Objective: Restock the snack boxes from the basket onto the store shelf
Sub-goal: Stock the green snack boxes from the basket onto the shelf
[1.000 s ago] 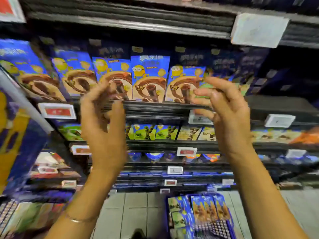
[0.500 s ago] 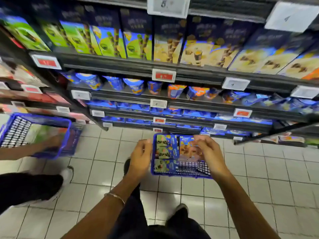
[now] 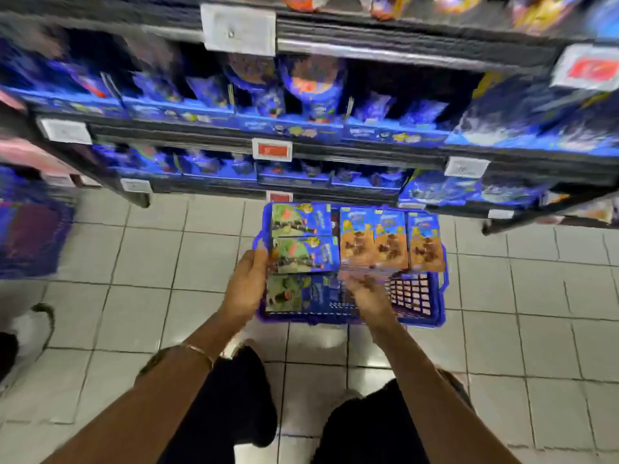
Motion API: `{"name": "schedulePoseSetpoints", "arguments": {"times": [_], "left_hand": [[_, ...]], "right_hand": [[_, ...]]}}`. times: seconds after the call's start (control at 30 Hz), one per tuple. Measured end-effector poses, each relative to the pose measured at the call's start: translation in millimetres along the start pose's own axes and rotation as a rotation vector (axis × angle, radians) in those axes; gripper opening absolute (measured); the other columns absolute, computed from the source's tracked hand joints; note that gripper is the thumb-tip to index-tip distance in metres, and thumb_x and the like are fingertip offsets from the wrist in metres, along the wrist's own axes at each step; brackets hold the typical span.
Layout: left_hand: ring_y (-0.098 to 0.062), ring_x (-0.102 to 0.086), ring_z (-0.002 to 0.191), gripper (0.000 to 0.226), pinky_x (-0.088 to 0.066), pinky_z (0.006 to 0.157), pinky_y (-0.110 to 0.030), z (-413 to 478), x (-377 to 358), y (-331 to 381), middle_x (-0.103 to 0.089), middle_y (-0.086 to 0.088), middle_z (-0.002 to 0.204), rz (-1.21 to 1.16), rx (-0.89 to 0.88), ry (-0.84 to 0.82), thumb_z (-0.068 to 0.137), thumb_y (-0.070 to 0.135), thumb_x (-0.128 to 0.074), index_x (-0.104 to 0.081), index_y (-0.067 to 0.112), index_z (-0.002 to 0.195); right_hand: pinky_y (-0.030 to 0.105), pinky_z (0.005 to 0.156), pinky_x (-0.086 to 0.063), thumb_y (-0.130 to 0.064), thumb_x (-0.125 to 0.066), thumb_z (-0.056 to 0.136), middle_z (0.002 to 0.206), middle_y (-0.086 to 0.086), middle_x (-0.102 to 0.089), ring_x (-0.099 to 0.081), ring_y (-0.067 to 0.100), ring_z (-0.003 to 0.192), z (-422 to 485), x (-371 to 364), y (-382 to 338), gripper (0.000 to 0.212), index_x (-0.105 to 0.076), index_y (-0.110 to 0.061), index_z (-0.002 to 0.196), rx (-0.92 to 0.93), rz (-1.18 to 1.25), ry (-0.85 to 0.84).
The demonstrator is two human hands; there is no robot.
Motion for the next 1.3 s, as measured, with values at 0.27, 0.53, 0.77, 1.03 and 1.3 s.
{"name": "schedulePoseSetpoints", "arguments": {"times": [0.27, 0.53, 0.77, 1.03, 1.3], "left_hand": [[-0.019, -0.066, 0.084, 0.066, -0.052, 0.087, -0.046, 148.9, -41.0, -48.8, -0.072, 0.0, 0.086, -0.02, -0.251, 0.197, 0.075, 0.083, -0.04, -0.064, 0.022, 0.076], [-0.021, -0.065, 0.084, 0.059, -0.052, 0.076, -0.046, 139.0, -62.0, -55.6, -0.068, 0.002, 0.084, 0.095, -0.387, 0.256, 0.093, 0.074, -0.038, -0.065, 0.022, 0.09], [-0.028, -0.062, 0.119, 0.039, -0.056, 0.093, -0.053, 120.1, -66.1, -62.0, -0.069, 0.003, 0.114, 0.239, -0.62, 0.211, 0.096, 0.055, -0.056, -0.07, 0.025, 0.116], [-0.016, -0.071, 0.11, 0.051, -0.055, 0.099, -0.045, 103.9, -74.4, -42.1, -0.072, 0.01, 0.121, 0.449, -0.658, -0.196, 0.093, 0.062, -0.058, -0.06, 0.029, 0.131], [-0.03, -0.073, 0.108, 0.035, -0.056, 0.093, -0.052, 98.0, -75.5, -30.3, -0.076, -0.009, 0.12, -0.091, -0.368, -0.258, 0.1, 0.046, -0.059, -0.071, 0.02, 0.12]], "right_hand": [[0.025, 0.044, -0.045, -0.045, -0.073, 0.089, 0.061, 0.001, -0.065, -0.056, 0.019, 0.048, 156.7, -44.1, 89.4, 0.035, -0.068, -0.014, 0.075, -0.005, 0.14, 0.072], [0.026, 0.051, -0.048, -0.042, -0.076, 0.089, 0.1, 0.019, -0.075, -0.073, 0.024, 0.077, 136.7, -41.7, 101.6, 0.056, -0.069, 0.009, 0.111, 0.018, 0.332, 0.059], [0.025, 0.062, -0.045, -0.042, -0.072, 0.092, 0.089, 0.015, -0.075, -0.062, 0.011, 0.067, 129.1, -36.4, 98.0, 0.055, -0.063, 0.013, 0.092, 0.206, 0.23, 0.005], [0.018, 0.057, -0.037, -0.029, -0.069, 0.097, 0.078, 0.033, -0.043, -0.041, 0.018, 0.065, 107.2, -6.5, 57.5, 0.03, -0.064, -0.004, 0.08, 0.622, 0.183, -0.044], [0.02, 0.051, -0.041, -0.055, -0.054, 0.099, 0.069, -0.003, -0.066, -0.058, 0.01, 0.058, 127.3, -24.8, -14.0, 0.042, -0.069, -0.021, 0.082, 0.628, 0.186, -0.106]]}}
Point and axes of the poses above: each hand's wrist, its own z-axis towards the middle knuckle, its own x-axis out of the back of the hand, y = z × x, the point moved 2 cm from there along z, towards the middle knuckle
